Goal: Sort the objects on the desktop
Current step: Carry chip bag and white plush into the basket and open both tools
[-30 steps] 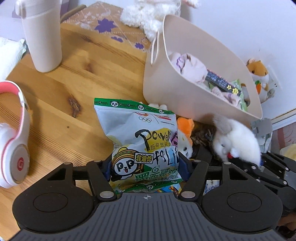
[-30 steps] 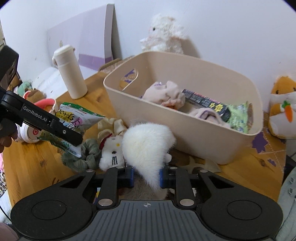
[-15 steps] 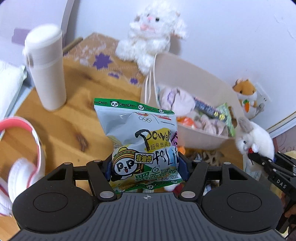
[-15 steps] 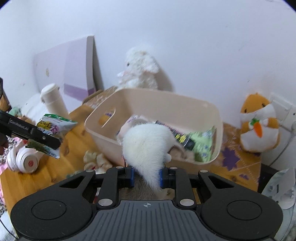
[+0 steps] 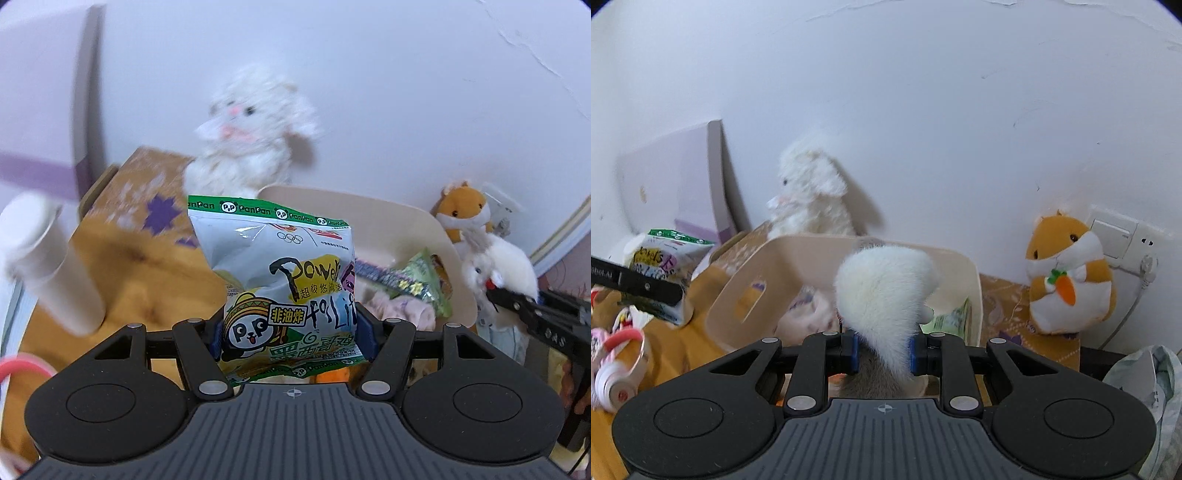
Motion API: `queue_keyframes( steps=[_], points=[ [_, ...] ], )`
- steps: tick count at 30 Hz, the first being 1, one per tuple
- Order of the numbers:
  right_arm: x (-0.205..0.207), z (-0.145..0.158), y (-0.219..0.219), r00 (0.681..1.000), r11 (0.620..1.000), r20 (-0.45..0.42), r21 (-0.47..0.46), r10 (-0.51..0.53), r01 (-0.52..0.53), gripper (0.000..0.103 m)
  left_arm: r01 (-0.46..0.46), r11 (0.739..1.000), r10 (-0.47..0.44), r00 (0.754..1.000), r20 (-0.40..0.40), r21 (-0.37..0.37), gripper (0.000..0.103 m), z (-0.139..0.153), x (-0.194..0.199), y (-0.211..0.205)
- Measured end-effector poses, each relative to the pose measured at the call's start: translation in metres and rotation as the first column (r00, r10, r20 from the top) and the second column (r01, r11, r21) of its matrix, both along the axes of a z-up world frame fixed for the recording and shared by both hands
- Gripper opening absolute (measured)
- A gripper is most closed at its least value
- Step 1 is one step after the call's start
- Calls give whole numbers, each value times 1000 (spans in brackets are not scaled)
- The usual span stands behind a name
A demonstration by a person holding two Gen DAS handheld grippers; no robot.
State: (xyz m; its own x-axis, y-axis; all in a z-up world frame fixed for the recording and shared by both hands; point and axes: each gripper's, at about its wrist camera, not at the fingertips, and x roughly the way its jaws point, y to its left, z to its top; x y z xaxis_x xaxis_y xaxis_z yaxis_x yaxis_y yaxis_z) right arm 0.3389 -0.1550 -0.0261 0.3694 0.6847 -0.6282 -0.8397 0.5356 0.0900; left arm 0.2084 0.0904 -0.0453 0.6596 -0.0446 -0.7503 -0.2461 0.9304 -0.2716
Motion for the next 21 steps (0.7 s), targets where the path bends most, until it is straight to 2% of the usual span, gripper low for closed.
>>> queue_keyframes(
  steps=[3, 5, 9, 17, 21],
  points=[
    [7, 0, 12, 1000, 1000, -2, 5, -20, 20, 22, 56, 996, -58, 998, 21, 68, 65, 1, 18, -18],
    [12, -3, 20, 999, 999, -8, 4, -33, 33, 22, 83, 993, -85, 996, 30, 88, 65, 0, 30, -29],
    [20, -13, 30, 997, 997, -18, -3, -71, 71, 22, 84, 992, -88, 995, 36, 91, 65, -9, 50, -43],
    [37, -46, 38, 984, 988, -83, -30, -155, 153, 22, 59, 994, -57, 998, -33, 92, 65, -46, 75, -53],
    [40, -55, 42, 982, 987, -101, -34, -158, 156, 22, 53, 995, -49, 998, -49, 89, 65, -58, 81, -55]
  ],
)
